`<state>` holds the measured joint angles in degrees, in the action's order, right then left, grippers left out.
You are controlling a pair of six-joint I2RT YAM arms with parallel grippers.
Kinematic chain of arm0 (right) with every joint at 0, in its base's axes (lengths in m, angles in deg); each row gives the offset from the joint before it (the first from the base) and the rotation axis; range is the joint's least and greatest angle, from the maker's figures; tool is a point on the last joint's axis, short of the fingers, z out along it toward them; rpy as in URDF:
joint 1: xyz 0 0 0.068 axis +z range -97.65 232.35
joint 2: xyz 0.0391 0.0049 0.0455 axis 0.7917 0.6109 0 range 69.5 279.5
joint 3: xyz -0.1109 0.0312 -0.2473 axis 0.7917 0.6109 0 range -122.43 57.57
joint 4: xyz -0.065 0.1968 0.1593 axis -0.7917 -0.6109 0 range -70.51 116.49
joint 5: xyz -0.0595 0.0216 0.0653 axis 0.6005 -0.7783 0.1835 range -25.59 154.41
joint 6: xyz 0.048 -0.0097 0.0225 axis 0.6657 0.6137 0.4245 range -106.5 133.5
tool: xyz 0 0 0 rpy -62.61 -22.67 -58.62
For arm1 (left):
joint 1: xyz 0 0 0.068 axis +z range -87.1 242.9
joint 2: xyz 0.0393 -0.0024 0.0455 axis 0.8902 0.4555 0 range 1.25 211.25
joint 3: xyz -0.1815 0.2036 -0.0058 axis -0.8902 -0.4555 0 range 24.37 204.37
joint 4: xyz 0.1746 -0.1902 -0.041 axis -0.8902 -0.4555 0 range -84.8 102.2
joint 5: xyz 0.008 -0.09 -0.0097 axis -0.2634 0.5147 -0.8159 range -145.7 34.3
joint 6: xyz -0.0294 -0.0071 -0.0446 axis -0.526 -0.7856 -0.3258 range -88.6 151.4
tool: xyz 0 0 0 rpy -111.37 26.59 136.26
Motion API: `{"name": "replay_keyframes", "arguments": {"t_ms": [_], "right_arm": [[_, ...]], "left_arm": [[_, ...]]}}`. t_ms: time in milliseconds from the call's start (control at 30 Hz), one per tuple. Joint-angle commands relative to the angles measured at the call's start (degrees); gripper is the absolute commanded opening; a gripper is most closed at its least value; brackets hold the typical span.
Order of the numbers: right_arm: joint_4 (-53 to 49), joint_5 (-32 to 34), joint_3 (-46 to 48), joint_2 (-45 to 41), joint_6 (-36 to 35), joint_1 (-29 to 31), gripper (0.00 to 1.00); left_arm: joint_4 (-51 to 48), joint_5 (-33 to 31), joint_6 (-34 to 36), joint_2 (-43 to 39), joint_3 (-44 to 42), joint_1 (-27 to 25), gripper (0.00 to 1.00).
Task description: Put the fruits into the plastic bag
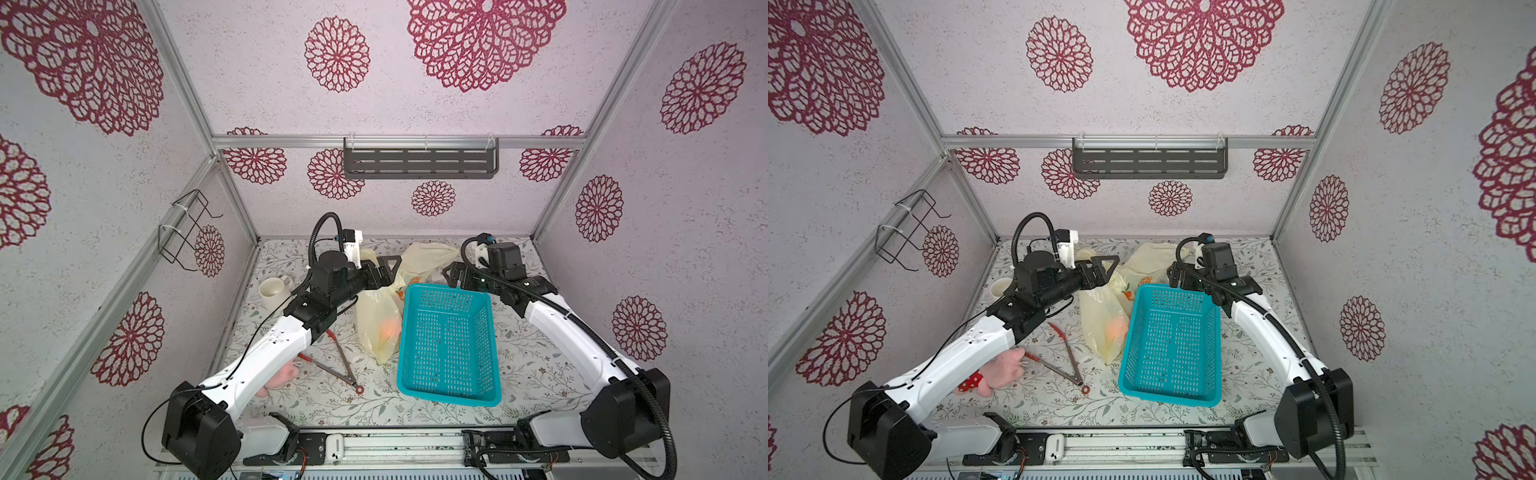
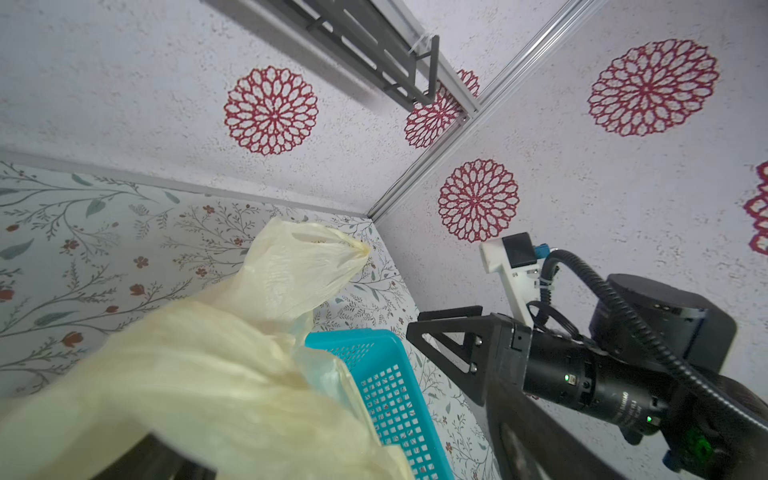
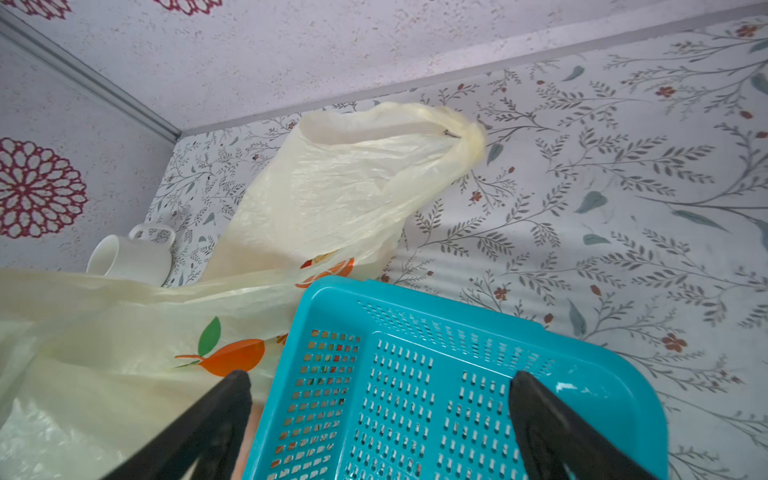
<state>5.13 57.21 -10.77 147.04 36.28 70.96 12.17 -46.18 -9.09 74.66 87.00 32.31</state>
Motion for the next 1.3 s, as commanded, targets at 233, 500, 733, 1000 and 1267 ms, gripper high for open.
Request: {"name": "replay_keyframes", "arguments": {"t_ms": [233,500,733,1000,1267], "right_arm": [[0.9,9.8,3.7,-6.1,6.0,-7.0,0.99],[7.8,30.4,16.4,-13.6,6.2,-10.3,0.99],[52.0,41.4,46.7,-22.0,-7.6,-10.3,0.99],[66.9,43.3,53.8,-8.8,-13.4,-9.8,0.99],[94.6,39.3,57.5,6.3,-23.1,-10.0,0.99]], "left_arm": [[-23.3,-18.6,0.8,-15.2,5.6,0.7,0.98],[-29.1,-43.2,0.9,-19.1,-1.6,10.3,0.98],[-21.2,-54.0,3.1,-15.7,-12.9,19.9,0.97],[-6.2,-62.4,8.4,-8.3,-24.8,22.3,0.98],[3.2,-56.1,13.9,-1.8,-25.2,25.5,0.97]]}}
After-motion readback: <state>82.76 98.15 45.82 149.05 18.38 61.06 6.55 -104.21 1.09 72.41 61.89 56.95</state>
